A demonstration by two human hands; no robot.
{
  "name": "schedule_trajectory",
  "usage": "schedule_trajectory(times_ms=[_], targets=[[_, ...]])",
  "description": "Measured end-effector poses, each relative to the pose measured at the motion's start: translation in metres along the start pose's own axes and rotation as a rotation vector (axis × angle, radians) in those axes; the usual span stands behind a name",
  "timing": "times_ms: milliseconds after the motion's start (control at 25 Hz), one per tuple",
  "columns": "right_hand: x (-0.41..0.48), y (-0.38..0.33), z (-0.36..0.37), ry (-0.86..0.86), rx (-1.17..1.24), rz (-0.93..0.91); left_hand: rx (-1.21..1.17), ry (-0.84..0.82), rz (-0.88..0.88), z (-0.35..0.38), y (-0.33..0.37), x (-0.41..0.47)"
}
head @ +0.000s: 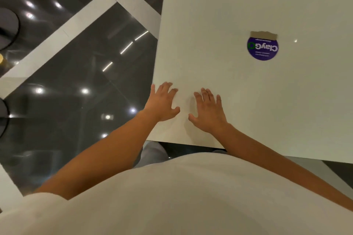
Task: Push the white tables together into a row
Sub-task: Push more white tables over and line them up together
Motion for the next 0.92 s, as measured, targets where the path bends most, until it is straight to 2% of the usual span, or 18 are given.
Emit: schedule_trajectory(times_ms=[240, 360, 600, 760, 920], targets=[[0.086, -0.122, -0.020, 0.016, 0.097, 0.165, 0.029, -0.089, 0.093, -0.049, -0.148, 0.015], [0.116, -0.157, -0.030, 0.019, 0.110, 0.198, 0.073, -0.115, 0.141, -0.064, -0.193, 0.029], [0.192, -0.189, -0.050, 0.009, 0.110, 0.175, 0.088, -0.172, 0.128, -0.081, -0.261, 0.069], [0.225, -0.206, -0.071, -0.049, 0.138, 0.175, 0.089, -0.284, 0.096, -0.100, -0.302, 0.081], [0.277, -0.214, -0.101, -0.096, 0.165, 0.161, 0.052, -0.316, 0.076, -0.135, -0.343, 0.118]])
Point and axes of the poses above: each hand's wrist, its own x-axis towards the middle knuckle, its own z-axis out of the palm, y = z × x, the point moved 4 cm from there along x, towards the middle knuckle, and after that the axes turned 9 degrees about -z, right-handed, at the moved point
